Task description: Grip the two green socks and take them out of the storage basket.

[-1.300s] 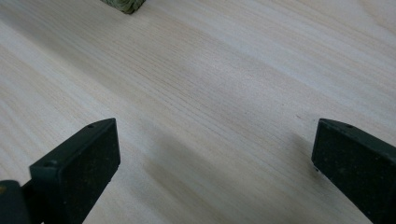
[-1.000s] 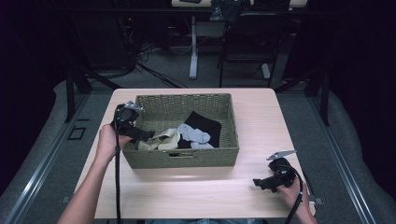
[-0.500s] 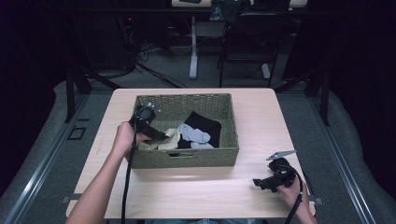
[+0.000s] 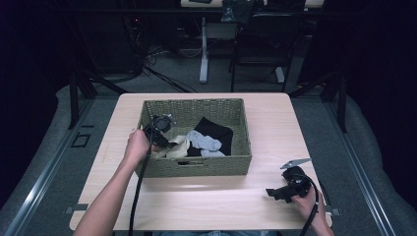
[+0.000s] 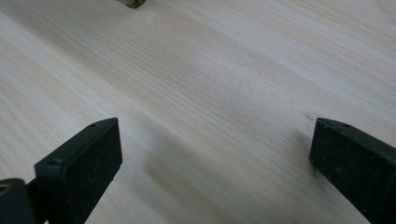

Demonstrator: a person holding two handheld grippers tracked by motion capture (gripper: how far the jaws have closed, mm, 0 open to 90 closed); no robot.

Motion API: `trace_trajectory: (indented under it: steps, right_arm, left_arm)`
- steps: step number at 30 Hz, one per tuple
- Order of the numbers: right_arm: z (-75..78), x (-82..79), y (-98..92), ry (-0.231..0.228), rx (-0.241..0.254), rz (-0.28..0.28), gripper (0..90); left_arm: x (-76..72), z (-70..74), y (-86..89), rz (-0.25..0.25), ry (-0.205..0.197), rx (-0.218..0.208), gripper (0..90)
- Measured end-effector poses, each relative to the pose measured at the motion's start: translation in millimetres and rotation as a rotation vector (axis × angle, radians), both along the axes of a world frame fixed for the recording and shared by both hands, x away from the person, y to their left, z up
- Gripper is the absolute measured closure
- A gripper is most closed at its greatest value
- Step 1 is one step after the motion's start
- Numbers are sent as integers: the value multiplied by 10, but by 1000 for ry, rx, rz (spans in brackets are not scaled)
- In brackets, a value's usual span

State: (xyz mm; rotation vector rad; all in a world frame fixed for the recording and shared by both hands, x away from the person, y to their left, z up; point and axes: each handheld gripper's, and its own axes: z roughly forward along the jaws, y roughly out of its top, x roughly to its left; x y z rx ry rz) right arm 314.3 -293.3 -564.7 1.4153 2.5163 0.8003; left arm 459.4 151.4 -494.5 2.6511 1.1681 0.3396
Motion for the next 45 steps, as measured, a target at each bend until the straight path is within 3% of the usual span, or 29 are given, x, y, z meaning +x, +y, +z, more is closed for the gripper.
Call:
trace_trajectory:
  steps: [5, 13, 27, 37, 45]
  right_arm:
    - [2, -2, 1, -1, 2, 1, 18]
    - [2, -1, -3, -6, 2, -3, 17]
    - [-1, 1, -1, -6, 1, -2, 17]
    - [2, -1, 0, -3, 0, -3, 17]
    - [-6, -2, 12, -12, 0, -18, 17]
  left_arm:
    - [11, 22, 40, 29, -32, 1, 884]
    - [-33, 134, 151, 50, -91, -58, 897]
    - [-112, 616, 199, 29, -194, -112, 897]
    - [-160, 884, 192, 6, -224, -111, 897]
    - [-169, 1092, 217, 2, -246, -137, 898]
